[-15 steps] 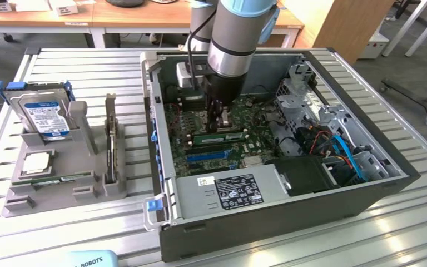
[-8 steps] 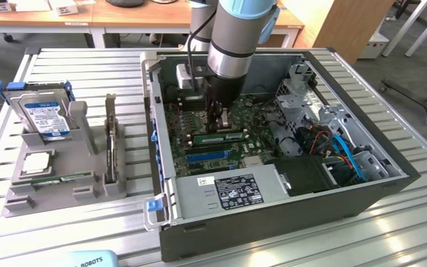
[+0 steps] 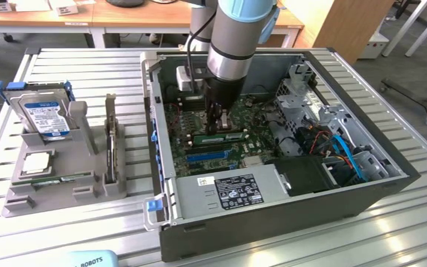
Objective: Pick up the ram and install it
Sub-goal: 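Press down the ram until it locks into place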
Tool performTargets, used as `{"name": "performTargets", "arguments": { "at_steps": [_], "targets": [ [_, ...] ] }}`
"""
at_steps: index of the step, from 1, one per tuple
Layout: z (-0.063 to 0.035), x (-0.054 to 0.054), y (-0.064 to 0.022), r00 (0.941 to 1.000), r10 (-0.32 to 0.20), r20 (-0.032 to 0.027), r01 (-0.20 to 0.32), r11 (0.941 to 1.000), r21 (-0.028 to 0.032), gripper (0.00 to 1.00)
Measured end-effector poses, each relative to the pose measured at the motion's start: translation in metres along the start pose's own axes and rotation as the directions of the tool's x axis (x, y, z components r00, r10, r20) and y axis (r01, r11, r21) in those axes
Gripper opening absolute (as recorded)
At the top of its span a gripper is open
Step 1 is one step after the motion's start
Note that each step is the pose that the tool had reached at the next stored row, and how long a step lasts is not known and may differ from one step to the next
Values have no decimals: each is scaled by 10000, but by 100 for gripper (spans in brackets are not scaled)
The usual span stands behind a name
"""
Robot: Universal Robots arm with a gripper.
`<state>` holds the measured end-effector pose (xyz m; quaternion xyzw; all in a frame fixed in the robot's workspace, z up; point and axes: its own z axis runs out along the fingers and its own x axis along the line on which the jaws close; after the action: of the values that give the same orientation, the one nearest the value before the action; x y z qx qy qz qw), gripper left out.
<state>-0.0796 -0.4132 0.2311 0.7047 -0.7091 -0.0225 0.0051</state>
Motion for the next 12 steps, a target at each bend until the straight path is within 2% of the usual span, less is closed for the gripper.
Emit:
{"name": "performTargets", "arguments": {
  "at_steps": [12],
  "targets": [
    [25,0,-1,10000,0,1,0,10000,0,10]
  ]
}}
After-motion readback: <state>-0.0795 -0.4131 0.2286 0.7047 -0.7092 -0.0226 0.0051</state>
